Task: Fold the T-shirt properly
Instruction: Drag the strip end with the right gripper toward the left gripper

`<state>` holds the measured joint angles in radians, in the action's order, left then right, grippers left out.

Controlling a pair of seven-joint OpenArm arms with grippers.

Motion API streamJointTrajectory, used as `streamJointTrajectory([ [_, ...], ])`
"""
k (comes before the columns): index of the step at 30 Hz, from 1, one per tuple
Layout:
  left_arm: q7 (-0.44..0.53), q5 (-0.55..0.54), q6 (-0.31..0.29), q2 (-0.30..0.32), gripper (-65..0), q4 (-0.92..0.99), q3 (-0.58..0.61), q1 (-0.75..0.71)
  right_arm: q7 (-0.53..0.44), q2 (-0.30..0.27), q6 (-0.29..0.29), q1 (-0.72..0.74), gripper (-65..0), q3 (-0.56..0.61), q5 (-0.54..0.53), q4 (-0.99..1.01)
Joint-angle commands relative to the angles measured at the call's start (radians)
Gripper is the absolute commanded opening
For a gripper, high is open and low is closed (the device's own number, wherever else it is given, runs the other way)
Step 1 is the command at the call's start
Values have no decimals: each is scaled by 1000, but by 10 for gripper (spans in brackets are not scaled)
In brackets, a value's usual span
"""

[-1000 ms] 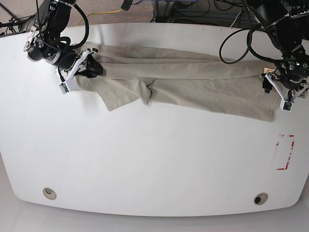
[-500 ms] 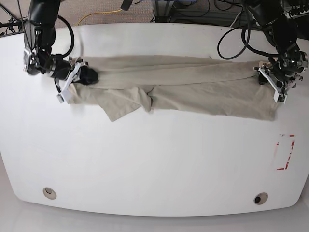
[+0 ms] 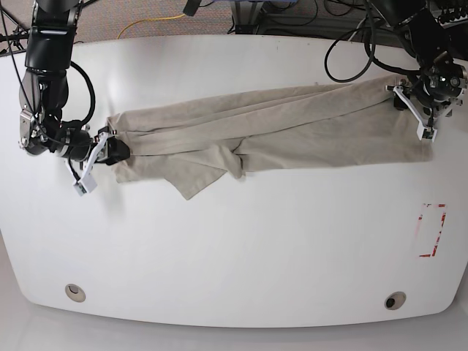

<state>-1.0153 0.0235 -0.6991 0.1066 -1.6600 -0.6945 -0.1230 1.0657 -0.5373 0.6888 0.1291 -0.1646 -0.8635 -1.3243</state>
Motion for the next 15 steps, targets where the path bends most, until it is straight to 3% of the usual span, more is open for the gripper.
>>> streamJointTrajectory([
  [1,-12,11,1,14,-268,-41,-4,-4,-20,-13,9,34,-395,-3,-23,-44],
  [6,-12,11,1,14,-268,-62,-4,-16,-20,42,9,88,-195,0,23,-45],
  [15,-10,11,1,14,-268,-65,-3,-16,-25,220,9,218,-184,101,359,-2],
])
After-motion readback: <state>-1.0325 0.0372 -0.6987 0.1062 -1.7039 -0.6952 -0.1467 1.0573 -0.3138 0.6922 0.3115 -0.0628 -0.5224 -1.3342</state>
